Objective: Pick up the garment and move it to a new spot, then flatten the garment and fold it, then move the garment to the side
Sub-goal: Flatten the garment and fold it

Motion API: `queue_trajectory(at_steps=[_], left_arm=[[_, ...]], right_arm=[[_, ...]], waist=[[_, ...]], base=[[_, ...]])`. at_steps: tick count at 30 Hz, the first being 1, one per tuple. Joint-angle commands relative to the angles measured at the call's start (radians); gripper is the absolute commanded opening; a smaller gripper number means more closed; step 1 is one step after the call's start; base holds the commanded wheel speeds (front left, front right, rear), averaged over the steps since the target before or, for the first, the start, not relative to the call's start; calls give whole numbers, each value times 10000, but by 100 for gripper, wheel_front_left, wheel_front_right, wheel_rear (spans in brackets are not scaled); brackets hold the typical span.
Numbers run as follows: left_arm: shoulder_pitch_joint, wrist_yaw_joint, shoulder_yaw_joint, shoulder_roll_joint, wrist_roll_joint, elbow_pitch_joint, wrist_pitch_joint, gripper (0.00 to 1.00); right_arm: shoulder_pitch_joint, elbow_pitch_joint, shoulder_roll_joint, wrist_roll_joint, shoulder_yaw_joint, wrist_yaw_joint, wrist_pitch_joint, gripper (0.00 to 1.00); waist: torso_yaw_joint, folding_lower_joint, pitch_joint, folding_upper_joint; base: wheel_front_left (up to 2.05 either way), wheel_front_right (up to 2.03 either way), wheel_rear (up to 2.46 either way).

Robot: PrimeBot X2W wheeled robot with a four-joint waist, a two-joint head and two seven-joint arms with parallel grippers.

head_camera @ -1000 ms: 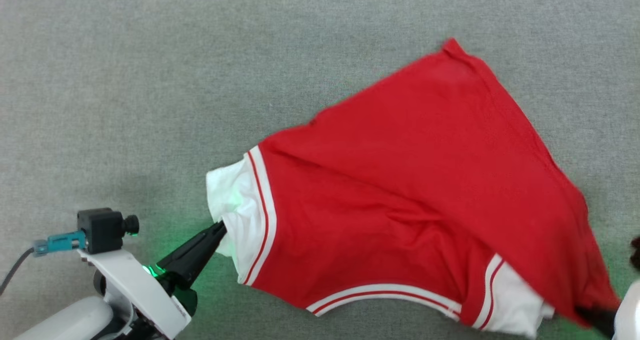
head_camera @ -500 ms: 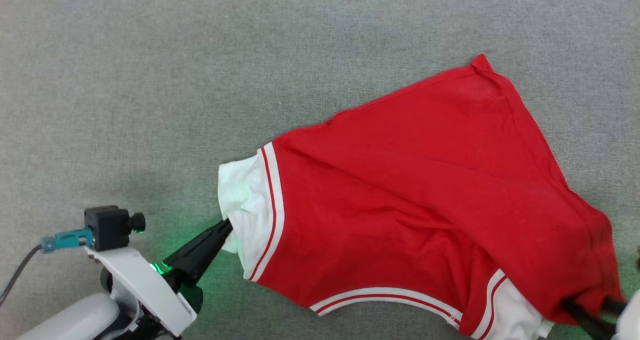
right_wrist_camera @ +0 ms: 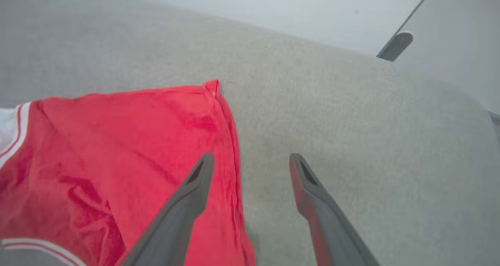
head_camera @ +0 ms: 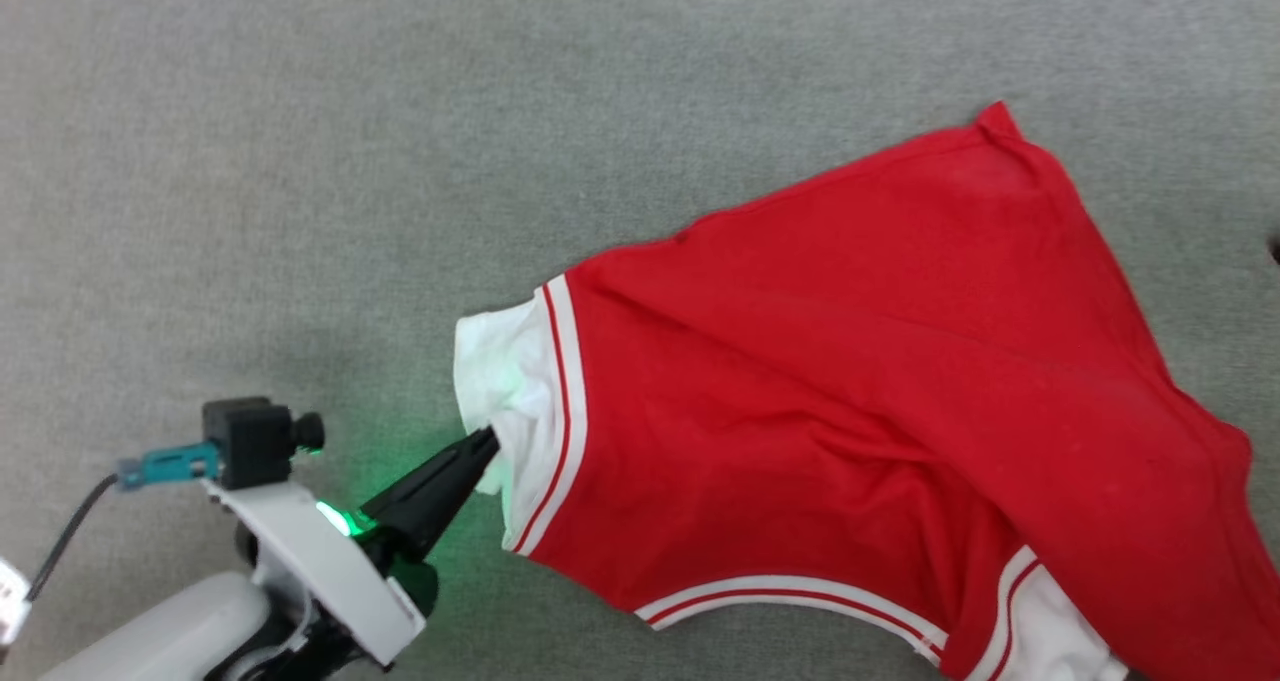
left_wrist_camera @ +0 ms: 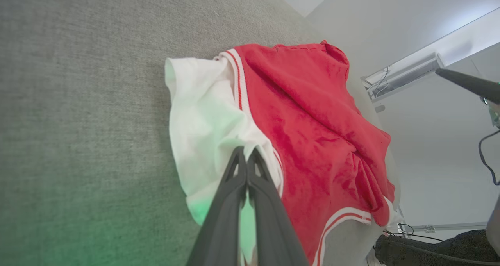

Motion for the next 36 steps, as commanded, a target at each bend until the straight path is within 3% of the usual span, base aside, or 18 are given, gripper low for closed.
queue_trajectory(at_steps=[1, 10, 14, 19, 20, 21, 22, 23, 28, 36], left_arm=[[-104, -70, -10, -74, 51, 26, 14, 0], [-702, -73, -206, -738, 198, 234, 229, 0], [-892, -75, -347, -976, 220, 291, 235, 0], [-956, -76, -437, -1089, 135, 341, 133, 0], [-962, -76, -450, -1097, 123, 344, 102, 0], [-960, -77, -446, -1099, 103, 345, 88, 0], [-950, -77, -444, -1099, 103, 355, 57, 0], [-934, -77, -448, -1086, 96, 365, 40, 0], [-945, -77, -60, -1012, -56, 640, -118, 0], [-1761, -76, 1763, -1127, -211, 1204, -235, 0]], right_arm=[[-317, 315, -23, -73, 368, -4, -142, 100], [-3831, 4910, -425, -991, 3759, -5, -1393, 100], [-4302, 6347, -1060, -850, 5332, -5, -1536, 100], [-4328, 7356, -1565, -224, 6590, -5, -1632, 100], [-4311, 7488, -1609, -65, 6774, -5, -1598, 92], [-4312, 7597, -1652, 69, 6943, -5, -1579, 29], [-4338, 7662, -1687, 190, 7049, -5, -1706, 9], [-4366, 7748, -1696, 283, 7060, -5, -1862, 0], [-4967, 8247, -1245, 379, 6278, -5, -3433, 0], [-6273, 9801, 151, -378, 3787, -5, -6337, 0]], waist=[[159, -1, 179, -1], [837, -1, 733, -1], [1101, -1, 864, -1], [1260, -1, 932, -1], [1273, -1, 933, -1], [1278, -1, 929, -1], [1276, -1, 906, -1], [1264, -1, 871, -1], [1136, -1, 583, -1], [875, -1, 115, -1]], base=[[0, 0, 0], [0, 0, 0], [0, 0, 0], [0, 0, 0], [0, 0, 0], [0, 0, 0], [0, 0, 0], [0, 0, 0], [0, 0, 0], [0, 0, 0]])
